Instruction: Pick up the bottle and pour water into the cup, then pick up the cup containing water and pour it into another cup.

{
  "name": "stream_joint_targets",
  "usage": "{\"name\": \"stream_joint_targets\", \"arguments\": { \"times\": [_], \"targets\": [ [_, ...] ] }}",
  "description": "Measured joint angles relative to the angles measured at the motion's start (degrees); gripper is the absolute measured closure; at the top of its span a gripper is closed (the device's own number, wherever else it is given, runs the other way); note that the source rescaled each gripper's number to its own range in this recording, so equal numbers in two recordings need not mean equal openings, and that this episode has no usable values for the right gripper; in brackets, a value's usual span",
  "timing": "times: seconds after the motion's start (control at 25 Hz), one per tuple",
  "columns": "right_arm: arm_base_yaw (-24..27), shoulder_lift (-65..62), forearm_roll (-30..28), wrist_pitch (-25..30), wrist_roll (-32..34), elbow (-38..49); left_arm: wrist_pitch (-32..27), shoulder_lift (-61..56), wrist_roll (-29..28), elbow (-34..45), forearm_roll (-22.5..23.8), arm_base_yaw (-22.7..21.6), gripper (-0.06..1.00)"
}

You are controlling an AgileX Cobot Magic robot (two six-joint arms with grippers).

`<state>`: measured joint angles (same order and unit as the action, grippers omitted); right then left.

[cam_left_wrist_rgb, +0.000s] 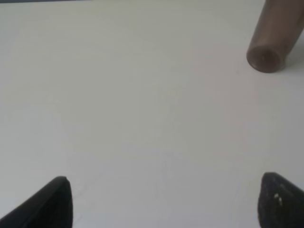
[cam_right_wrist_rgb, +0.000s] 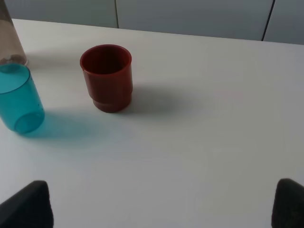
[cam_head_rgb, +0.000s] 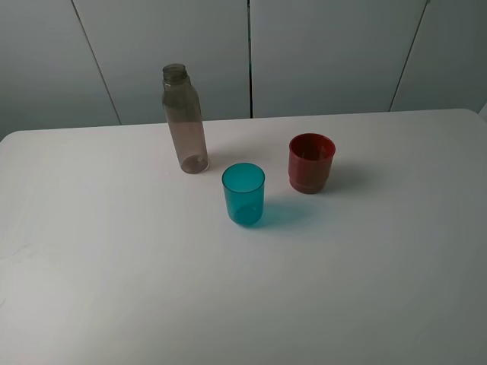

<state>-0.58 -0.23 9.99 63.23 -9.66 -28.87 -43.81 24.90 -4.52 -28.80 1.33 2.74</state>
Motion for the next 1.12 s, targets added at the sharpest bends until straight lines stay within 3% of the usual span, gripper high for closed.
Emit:
{"name": "stream_joint_targets", "arguments": {
  "times": [0.28,0.6,0.76,1.12],
  "targets": [
    [0.0,0.0,0.0,0.0,0.0,0.0,2.09,-12.74,3.11,3.35,-3.37,-6.31,-0.05],
    [0.0,0.0,0.0,0.0,0.0,0.0,-8.73,-18.95,2.05,-0.94,-1.67,-7.17,-0.05],
    [0.0,0.0,0.0,0.0,0.0,0.0,-19.11,-20.62,0.81,-2.07,-0.61,-7.17,-0.05],
    [0.0,0.0,0.0,0.0,0.0,0.0,-19.12,-24.66,0.45,-1.0,-0.11,-7.29,-0.05]
  ]
}}
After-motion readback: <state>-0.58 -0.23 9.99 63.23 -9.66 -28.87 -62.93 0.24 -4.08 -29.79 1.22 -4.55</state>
